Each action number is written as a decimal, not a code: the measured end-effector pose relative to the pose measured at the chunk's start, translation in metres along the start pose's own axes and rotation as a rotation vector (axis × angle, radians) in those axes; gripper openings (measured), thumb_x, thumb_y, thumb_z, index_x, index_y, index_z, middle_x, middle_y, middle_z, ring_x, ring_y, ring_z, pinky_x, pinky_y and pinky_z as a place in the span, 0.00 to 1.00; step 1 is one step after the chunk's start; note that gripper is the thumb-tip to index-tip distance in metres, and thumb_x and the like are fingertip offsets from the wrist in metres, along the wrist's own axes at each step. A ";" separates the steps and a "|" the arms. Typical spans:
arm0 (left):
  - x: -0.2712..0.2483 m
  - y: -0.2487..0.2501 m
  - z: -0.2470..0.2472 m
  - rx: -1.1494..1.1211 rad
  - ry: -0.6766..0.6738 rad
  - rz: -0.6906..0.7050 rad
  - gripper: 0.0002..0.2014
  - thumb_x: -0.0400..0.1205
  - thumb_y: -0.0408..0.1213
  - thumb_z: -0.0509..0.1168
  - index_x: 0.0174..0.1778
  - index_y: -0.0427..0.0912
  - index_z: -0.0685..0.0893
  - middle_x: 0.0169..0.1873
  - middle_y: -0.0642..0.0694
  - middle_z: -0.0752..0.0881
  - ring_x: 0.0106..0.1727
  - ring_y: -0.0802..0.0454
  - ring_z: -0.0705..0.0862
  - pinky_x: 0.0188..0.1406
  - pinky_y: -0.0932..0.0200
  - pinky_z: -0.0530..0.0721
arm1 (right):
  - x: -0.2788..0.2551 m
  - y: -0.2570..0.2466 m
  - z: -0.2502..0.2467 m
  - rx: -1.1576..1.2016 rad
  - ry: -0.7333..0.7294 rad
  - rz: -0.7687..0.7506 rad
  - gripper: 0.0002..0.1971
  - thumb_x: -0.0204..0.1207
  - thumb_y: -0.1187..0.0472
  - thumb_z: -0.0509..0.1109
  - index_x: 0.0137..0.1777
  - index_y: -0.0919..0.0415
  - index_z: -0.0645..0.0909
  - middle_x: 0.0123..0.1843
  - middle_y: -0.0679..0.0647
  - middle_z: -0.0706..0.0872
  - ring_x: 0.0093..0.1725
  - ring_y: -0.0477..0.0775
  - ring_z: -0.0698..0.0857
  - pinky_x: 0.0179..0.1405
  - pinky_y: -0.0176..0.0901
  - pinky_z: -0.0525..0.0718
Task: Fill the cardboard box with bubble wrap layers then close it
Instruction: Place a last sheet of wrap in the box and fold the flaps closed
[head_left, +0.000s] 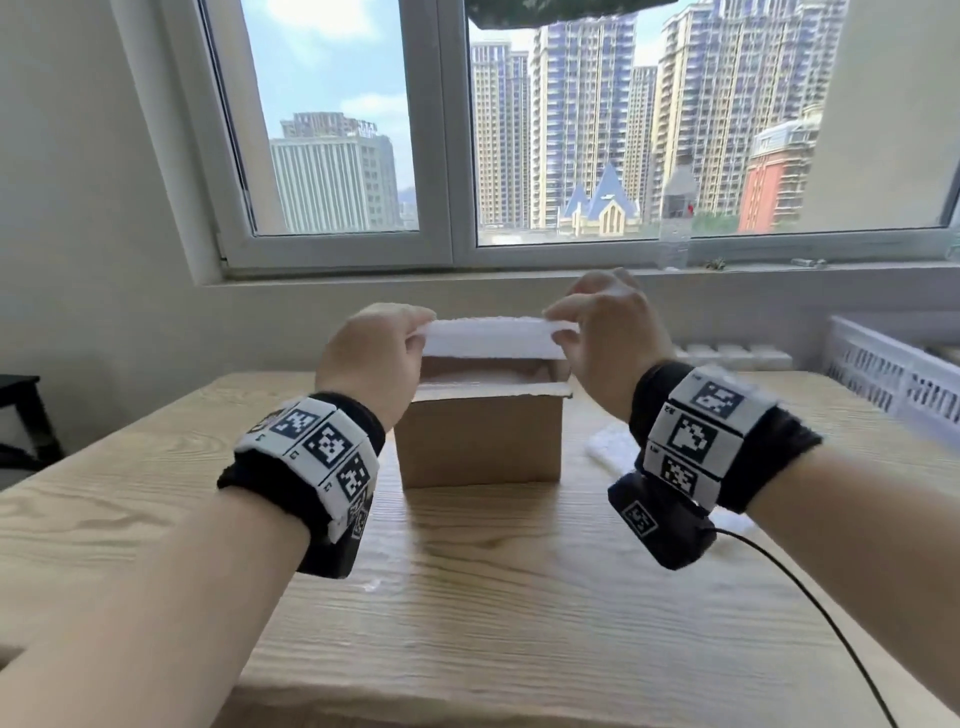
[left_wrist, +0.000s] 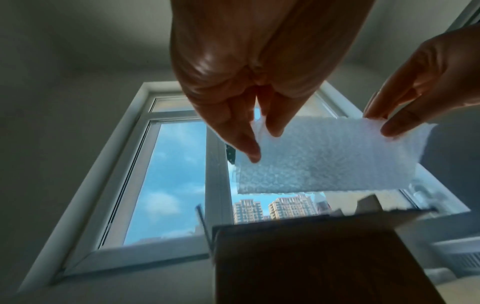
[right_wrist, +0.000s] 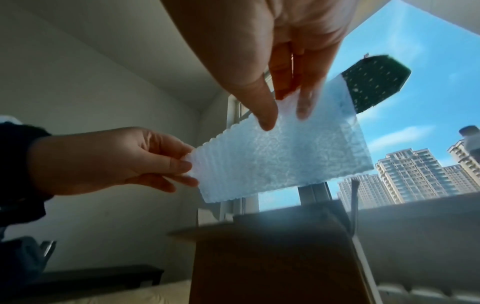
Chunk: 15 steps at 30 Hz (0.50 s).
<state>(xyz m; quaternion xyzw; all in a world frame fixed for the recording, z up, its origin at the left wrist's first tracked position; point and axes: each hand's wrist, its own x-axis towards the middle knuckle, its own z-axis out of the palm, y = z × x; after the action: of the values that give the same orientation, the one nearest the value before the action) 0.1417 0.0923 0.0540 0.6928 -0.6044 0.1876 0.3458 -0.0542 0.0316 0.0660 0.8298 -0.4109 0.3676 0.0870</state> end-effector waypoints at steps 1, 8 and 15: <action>-0.002 -0.008 0.007 -0.005 -0.016 -0.008 0.17 0.84 0.33 0.57 0.69 0.44 0.81 0.69 0.43 0.81 0.72 0.47 0.76 0.72 0.56 0.70 | -0.001 -0.002 0.008 0.000 0.010 -0.013 0.13 0.79 0.64 0.66 0.61 0.58 0.85 0.62 0.54 0.83 0.67 0.55 0.74 0.63 0.46 0.79; -0.008 -0.046 0.043 0.022 -0.233 -0.082 0.20 0.86 0.33 0.52 0.74 0.44 0.74 0.81 0.43 0.65 0.82 0.47 0.62 0.80 0.53 0.63 | 0.010 -0.012 0.057 -0.083 -0.069 -0.096 0.11 0.70 0.77 0.67 0.47 0.63 0.84 0.46 0.56 0.88 0.58 0.58 0.80 0.47 0.52 0.87; -0.009 -0.030 0.049 0.372 -0.188 0.073 0.11 0.82 0.35 0.56 0.55 0.50 0.81 0.61 0.56 0.80 0.67 0.49 0.71 0.63 0.55 0.69 | 0.011 0.004 0.085 -0.146 -0.238 -0.053 0.14 0.75 0.71 0.60 0.51 0.57 0.84 0.50 0.53 0.88 0.54 0.55 0.83 0.54 0.41 0.79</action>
<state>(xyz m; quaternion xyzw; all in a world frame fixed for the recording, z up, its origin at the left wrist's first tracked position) 0.1609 0.0652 0.0064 0.7369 -0.6135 0.2429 0.1470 -0.0071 -0.0160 0.0120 0.8695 -0.4219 0.2333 0.1077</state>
